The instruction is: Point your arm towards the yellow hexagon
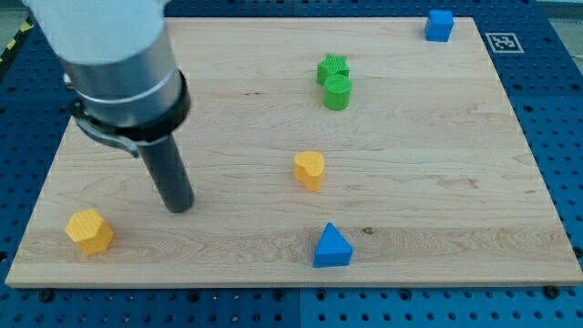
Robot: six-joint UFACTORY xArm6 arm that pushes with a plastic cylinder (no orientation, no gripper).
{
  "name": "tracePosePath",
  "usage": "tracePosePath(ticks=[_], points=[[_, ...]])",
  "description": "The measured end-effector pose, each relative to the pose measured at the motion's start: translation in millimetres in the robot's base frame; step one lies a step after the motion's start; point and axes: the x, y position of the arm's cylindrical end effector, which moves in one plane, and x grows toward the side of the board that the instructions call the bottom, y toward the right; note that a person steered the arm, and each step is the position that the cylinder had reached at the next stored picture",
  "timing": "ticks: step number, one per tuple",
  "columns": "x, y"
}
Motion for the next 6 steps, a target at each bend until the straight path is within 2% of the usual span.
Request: tracePosePath(ticks=[2, 4, 6], points=[[-36, -93], [-36, -151], [36, -159]])
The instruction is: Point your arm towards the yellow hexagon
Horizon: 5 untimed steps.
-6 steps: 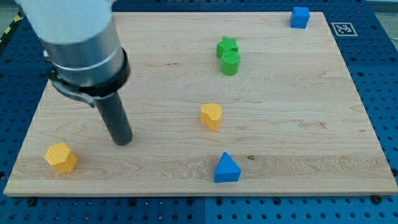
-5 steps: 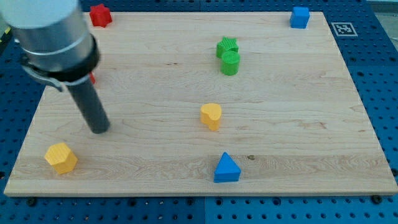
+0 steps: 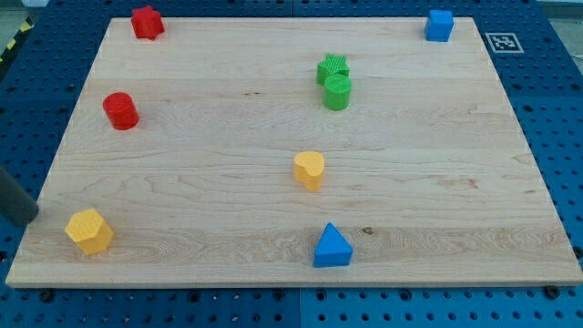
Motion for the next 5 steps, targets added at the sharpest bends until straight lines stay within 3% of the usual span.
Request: tracePosePath(ticks=[2, 5], points=[[51, 59], [51, 79]])
